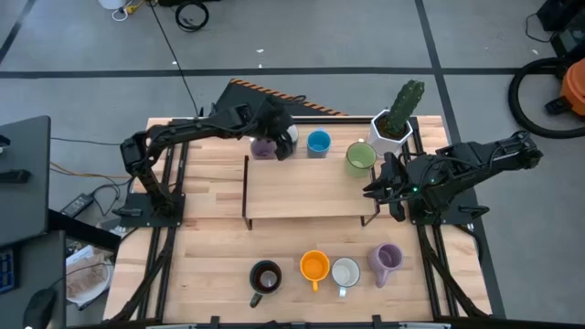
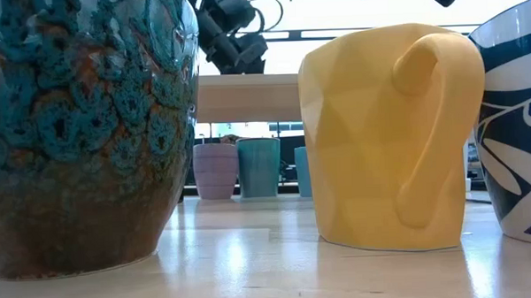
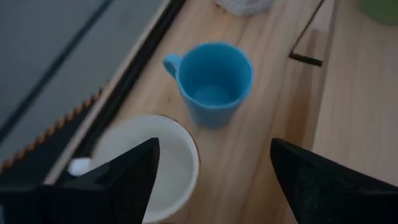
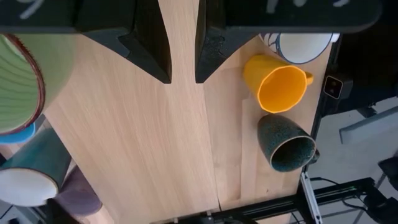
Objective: Place coffee mugs
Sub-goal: Put the light blue mug on the shelf
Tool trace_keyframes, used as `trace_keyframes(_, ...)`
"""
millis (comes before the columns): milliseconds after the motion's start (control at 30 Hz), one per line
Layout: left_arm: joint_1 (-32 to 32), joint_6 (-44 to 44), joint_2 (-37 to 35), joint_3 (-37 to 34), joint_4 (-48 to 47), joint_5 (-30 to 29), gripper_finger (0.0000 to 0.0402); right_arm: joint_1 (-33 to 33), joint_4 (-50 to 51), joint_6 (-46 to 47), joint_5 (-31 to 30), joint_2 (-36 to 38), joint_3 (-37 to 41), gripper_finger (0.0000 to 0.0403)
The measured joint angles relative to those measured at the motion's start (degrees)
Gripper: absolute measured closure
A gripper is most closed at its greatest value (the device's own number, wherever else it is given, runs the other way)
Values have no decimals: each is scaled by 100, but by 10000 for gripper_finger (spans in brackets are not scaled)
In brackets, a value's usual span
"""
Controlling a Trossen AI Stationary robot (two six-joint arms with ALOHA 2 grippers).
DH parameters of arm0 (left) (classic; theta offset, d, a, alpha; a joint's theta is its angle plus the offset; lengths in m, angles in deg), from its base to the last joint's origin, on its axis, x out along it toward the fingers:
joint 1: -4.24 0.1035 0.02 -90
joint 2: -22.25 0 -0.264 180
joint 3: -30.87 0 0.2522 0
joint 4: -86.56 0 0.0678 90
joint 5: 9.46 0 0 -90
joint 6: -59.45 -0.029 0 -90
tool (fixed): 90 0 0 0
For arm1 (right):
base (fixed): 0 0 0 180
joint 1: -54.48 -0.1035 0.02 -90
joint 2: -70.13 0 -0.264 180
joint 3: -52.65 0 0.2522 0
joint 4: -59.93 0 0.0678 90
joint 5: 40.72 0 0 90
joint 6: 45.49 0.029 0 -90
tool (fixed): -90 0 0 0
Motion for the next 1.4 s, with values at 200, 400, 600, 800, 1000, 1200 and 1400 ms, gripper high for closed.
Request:
trace_keyframes(200, 98, -262, 132, 427, -532, -40, 104, -2, -89, -238, 0, -1, 0, 325)
trace_keyframes(400, 210, -557, 764, 895, -1180, 0, 110, -2, -171, -340, -2, -2, 2, 325)
trace_keyframes(600, 149, -1319, 1068, 1249, -1672, -104, 111, -80, -180, -423, 2, -2, 2, 325)
trace_keyframes(800, 129, -1944, 1156, 1263, -1533, -237, 111, -154, -180, -452, 2, -2, 2, 325)
trace_keyframes(1000, 124, -1970, 1480, 1257, -1544, -235, 111, -188, -182, -351, -1, 0, 2, 325)
trace_keyframes(1200, 116, -1919, 1672, 1268, -1578, -237, 111, -188, -196, -280, 1, -1, 2, 325)
trace_keyframes(1400, 106, -1896, 1660, 1267, -1703, -276, 111, -188, -210, -274, 2, 0, 2, 325)
